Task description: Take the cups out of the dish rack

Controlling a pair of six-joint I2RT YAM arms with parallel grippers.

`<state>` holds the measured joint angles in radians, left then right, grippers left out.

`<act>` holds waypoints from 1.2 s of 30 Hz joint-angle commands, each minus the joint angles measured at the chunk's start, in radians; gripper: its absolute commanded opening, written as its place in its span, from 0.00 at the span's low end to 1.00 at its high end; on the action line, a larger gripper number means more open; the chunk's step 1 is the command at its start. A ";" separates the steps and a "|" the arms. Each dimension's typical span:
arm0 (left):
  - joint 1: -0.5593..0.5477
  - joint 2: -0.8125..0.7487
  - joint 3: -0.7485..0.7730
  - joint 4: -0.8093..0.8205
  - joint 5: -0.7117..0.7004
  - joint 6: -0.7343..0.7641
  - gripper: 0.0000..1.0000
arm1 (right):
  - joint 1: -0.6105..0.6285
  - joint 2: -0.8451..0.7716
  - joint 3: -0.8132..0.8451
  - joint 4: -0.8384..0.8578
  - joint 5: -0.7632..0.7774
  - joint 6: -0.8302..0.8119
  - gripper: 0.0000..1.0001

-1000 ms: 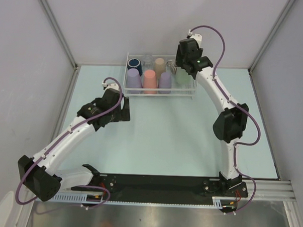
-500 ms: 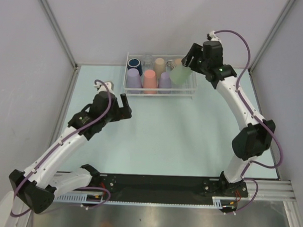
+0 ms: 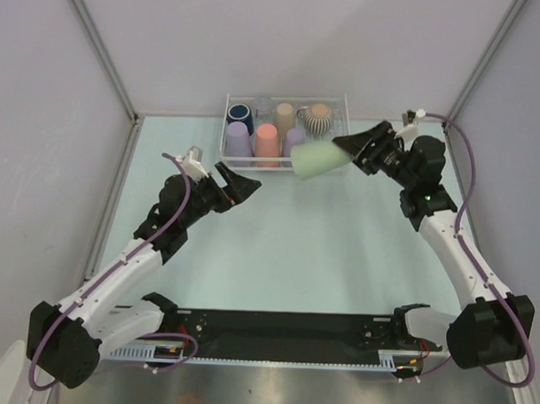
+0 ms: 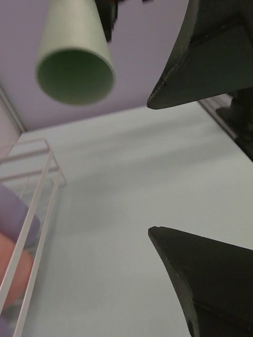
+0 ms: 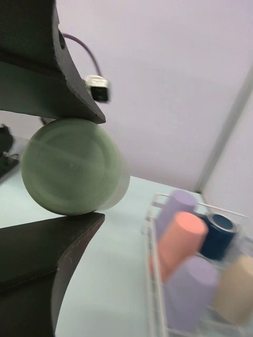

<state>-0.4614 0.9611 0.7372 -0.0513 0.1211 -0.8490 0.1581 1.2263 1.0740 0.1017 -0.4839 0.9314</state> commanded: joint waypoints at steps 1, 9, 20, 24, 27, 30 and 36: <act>0.012 0.034 -0.102 0.476 0.230 -0.266 1.00 | 0.066 -0.123 -0.118 0.133 -0.090 0.104 0.00; 0.003 0.133 -0.099 0.720 0.319 -0.364 1.00 | 0.188 -0.258 -0.172 0.029 -0.007 0.060 0.00; -0.006 0.070 -0.142 0.800 0.327 -0.406 0.96 | 0.242 -0.278 -0.279 0.118 0.065 0.098 0.00; -0.017 0.077 -0.144 0.812 0.339 -0.421 0.94 | 0.256 -0.243 -0.283 0.153 0.067 0.099 0.00; -0.031 0.080 -0.144 0.817 0.339 -0.423 0.93 | 0.274 -0.223 -0.281 0.180 0.077 0.103 0.00; -0.037 0.080 -0.148 0.817 0.350 -0.426 0.93 | 0.290 -0.194 -0.270 0.202 0.087 0.103 0.00; -0.040 0.064 -0.153 0.811 0.354 -0.418 0.93 | 0.301 -0.159 -0.246 0.211 0.097 0.089 0.00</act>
<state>-0.4953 1.0523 0.5945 0.7235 0.4530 -1.2598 0.4511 1.0653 0.7849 0.2356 -0.4072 1.0210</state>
